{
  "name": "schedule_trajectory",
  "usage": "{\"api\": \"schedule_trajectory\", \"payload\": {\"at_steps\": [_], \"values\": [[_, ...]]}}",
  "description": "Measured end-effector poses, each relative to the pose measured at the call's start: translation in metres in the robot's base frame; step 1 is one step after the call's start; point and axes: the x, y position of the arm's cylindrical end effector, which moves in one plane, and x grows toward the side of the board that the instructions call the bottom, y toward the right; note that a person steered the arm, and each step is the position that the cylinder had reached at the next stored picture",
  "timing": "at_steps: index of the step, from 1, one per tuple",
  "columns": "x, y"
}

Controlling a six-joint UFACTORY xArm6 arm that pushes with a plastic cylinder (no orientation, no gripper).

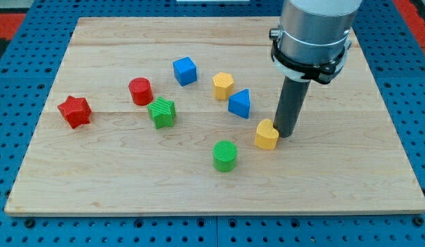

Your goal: Push the green circle to the bottom of the yellow hexagon

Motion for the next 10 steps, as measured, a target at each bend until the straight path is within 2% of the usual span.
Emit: {"api": "schedule_trajectory", "payload": {"at_steps": [2, 3, 4, 8, 10], "values": [[0.091, -0.011], [0.075, -0.094], [0.065, -0.118], [0.075, -0.136], [0.062, -0.115]]}}
